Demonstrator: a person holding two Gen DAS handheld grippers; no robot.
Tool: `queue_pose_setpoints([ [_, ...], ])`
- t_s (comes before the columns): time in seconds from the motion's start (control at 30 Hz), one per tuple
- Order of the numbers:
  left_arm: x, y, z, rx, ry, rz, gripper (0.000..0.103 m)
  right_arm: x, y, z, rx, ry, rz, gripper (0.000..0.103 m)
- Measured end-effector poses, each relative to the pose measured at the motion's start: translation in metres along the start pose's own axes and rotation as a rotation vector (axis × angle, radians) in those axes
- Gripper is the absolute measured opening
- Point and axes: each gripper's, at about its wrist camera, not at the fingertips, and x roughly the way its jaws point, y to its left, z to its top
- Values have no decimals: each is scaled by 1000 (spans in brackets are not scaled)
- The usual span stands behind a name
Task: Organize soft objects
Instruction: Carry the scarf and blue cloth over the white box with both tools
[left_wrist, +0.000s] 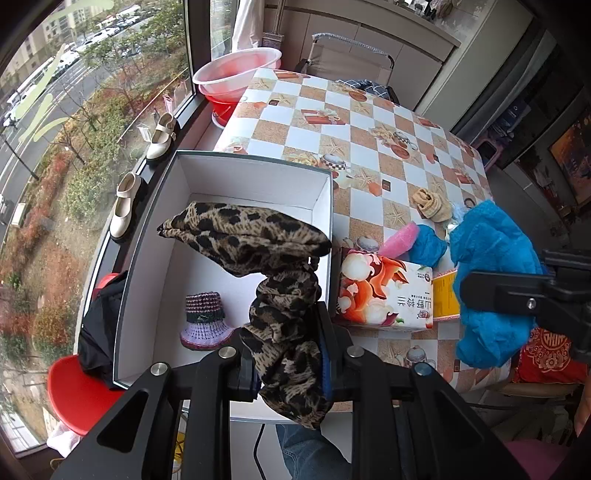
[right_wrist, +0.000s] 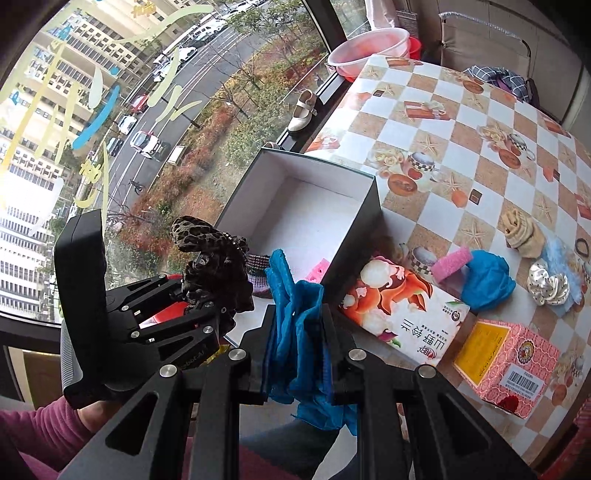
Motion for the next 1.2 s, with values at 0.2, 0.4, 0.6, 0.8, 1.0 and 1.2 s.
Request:
queue_pose_setpoints([
  [0.2, 0, 21, 3, -54, -5, 26, 25, 11, 9, 14, -32, 19, 8, 21],
  [0.4, 5, 45, 9, -111, -4, 65, 25, 22, 17, 34, -59, 38, 21, 21],
  [0.6, 15, 64, 19, -155, 3, 97, 25, 43, 30, 55, -90, 65, 33, 21],
  [0.8, 27, 75, 33, -181, 7, 112, 25, 65, 40, 72, -123, 93, 23, 21],
  [1.0, 41, 78, 42, -185, 25, 122, 25, 78, 35, 83, -102, 111, 23, 21],
  [1.2, 49, 78, 44, -188, 41, 121, 25, 81, 29, 92, -82, 111, 11, 21],
])
